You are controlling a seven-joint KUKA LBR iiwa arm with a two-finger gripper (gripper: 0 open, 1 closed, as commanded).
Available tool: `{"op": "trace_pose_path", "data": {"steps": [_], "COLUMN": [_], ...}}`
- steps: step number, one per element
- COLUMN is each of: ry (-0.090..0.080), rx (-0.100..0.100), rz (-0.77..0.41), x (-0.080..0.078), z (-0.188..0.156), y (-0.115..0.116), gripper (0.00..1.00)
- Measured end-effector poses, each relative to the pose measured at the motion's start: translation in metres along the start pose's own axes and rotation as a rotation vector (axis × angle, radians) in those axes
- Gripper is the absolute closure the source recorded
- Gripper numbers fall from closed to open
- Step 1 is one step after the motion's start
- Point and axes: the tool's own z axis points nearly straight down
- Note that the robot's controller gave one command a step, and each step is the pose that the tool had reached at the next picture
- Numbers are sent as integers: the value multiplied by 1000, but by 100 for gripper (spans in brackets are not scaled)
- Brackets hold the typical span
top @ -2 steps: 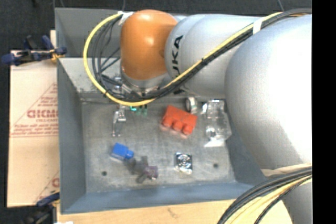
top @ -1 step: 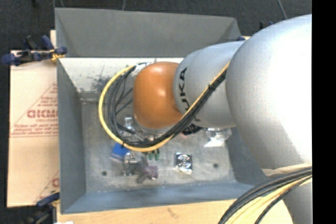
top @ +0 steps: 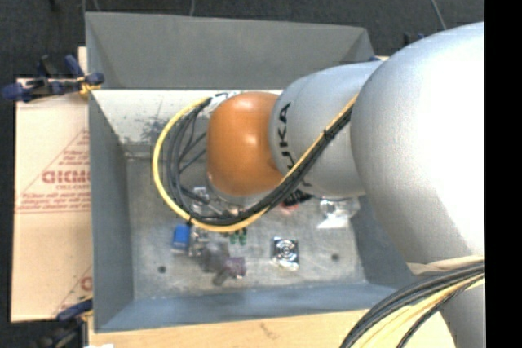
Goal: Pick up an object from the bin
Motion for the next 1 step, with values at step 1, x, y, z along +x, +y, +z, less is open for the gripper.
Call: {"op": "trace_pose_path", "data": {"steps": [1], "ry": [-11], "rx": [2], "rz": [-263], "x": [-26], "z": [-167], "y": [-24], "gripper": [100]}}
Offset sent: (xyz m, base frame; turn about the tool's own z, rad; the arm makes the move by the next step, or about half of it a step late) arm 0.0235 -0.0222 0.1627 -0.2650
